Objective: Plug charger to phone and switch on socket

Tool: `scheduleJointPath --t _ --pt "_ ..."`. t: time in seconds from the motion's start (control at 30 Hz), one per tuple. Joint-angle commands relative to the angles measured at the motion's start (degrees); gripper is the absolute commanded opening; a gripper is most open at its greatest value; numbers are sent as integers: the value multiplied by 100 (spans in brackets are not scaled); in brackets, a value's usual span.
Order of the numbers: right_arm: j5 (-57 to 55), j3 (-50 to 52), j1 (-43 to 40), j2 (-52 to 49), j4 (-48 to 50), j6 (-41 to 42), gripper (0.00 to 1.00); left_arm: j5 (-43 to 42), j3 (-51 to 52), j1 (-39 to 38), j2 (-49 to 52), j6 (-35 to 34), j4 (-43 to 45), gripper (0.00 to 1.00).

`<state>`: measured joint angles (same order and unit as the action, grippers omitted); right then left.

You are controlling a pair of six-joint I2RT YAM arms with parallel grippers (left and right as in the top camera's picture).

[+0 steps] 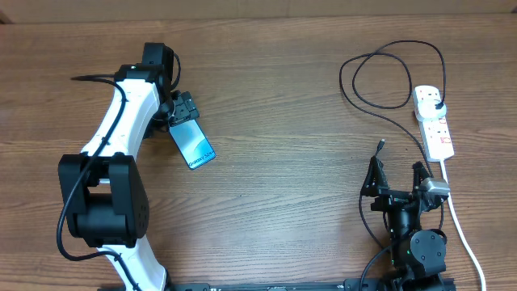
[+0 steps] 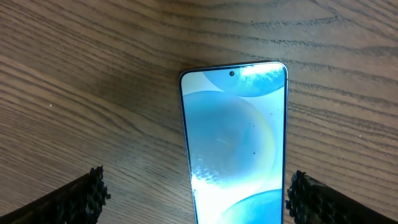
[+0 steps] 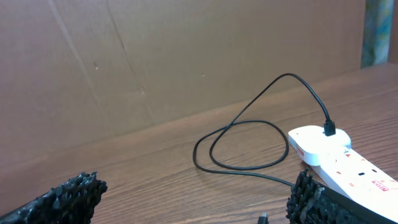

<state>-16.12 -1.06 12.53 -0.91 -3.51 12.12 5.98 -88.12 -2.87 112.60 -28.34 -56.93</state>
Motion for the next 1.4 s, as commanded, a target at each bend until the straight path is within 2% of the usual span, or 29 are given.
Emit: scheduleJointPath --t 0.0,1.13,1.37 --pt "-76 59 42 13 28 -15 100 -52 -127 17 55 92 22 100" --pt "-79 59 42 13 31 -15 100 -42 -129 20 55 94 59 100" --pt "-79 59 42 13 31 -15 100 249 -129 24 55 92 297 99"
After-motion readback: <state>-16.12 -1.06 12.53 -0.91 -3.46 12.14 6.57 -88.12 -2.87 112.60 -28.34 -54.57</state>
